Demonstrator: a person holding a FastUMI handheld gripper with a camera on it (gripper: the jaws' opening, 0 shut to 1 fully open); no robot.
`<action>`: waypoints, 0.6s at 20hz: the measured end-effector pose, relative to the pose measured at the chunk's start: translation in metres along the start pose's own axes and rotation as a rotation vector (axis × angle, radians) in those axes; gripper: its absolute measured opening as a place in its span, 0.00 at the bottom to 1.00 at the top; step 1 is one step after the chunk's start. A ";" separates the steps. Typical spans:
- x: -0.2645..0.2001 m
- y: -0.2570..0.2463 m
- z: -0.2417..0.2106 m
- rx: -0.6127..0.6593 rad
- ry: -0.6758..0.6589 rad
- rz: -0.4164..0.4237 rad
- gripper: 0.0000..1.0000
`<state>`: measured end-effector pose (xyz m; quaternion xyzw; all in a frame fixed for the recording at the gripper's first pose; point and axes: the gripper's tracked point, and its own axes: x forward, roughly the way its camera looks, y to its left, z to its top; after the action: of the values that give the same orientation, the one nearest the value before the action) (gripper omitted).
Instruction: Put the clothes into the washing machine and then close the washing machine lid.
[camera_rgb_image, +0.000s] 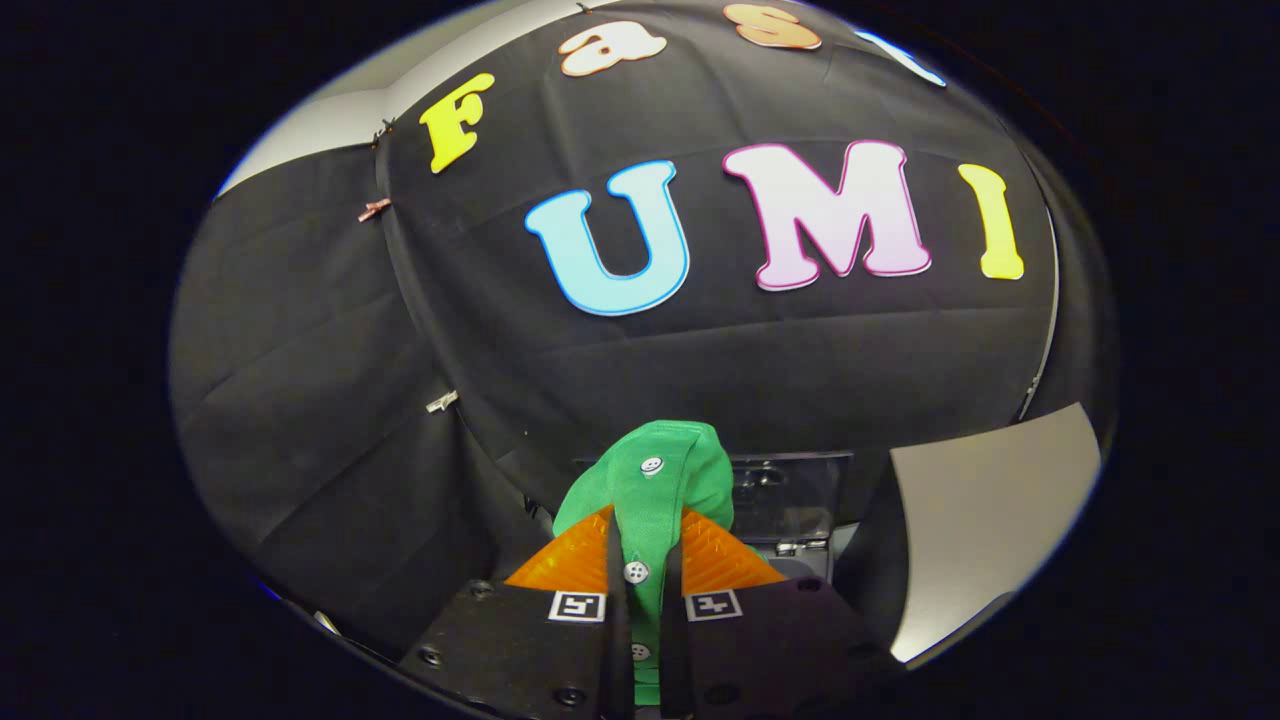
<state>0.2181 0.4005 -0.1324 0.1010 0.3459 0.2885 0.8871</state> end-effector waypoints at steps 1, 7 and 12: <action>0.010 0.002 -0.009 0.000 0.009 -0.001 0.14; 0.081 -0.013 -0.073 -0.081 0.040 -0.073 0.14; 0.131 -0.049 -0.121 -0.067 0.056 -0.133 0.15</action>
<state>0.2363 0.4343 -0.3130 0.0400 0.3667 0.2428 0.8972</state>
